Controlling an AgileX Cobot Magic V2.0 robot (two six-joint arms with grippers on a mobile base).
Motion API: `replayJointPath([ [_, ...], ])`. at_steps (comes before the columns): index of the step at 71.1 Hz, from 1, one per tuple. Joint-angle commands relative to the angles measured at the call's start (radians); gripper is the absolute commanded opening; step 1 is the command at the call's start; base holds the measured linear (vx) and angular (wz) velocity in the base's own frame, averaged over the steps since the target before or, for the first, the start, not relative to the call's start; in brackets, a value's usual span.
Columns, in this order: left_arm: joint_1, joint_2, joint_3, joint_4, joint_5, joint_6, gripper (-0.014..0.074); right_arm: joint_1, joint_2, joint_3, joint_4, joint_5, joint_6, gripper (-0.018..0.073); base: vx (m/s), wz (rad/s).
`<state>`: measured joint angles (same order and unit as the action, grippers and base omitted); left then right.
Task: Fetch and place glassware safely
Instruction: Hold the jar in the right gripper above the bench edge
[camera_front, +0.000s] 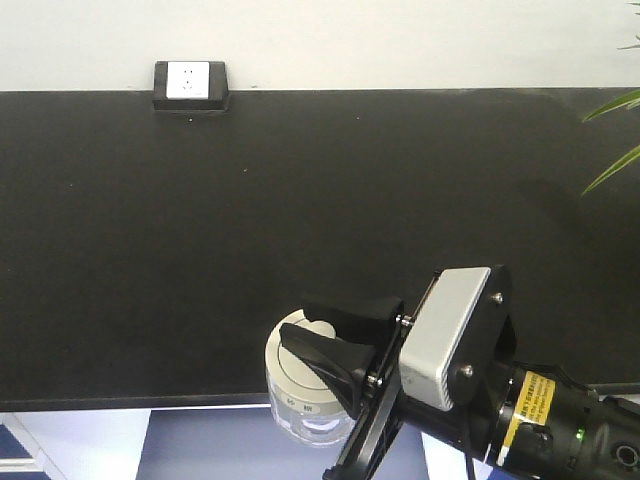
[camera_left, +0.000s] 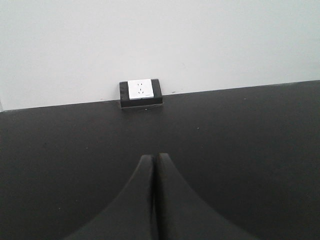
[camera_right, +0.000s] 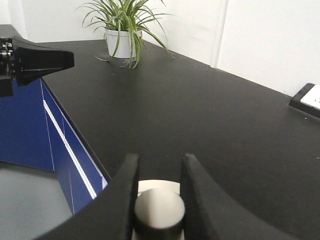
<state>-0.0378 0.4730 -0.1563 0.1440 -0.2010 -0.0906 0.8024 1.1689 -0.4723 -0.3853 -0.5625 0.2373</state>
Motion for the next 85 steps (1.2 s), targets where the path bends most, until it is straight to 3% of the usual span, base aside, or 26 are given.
replayJointPath([
  [1,0.003,0.001,-0.026,-0.007,-0.071,-0.009,-0.0007,0.001,-0.024,-0.027,0.011,-0.101,-0.003,-0.0003,0.11,0.02],
  [85,0.003,0.001,-0.026,-0.007,-0.071,-0.009,-0.0007,0.001,-0.024,-0.027,0.011,-0.101,-0.003,-0.0003,0.07,0.01],
])
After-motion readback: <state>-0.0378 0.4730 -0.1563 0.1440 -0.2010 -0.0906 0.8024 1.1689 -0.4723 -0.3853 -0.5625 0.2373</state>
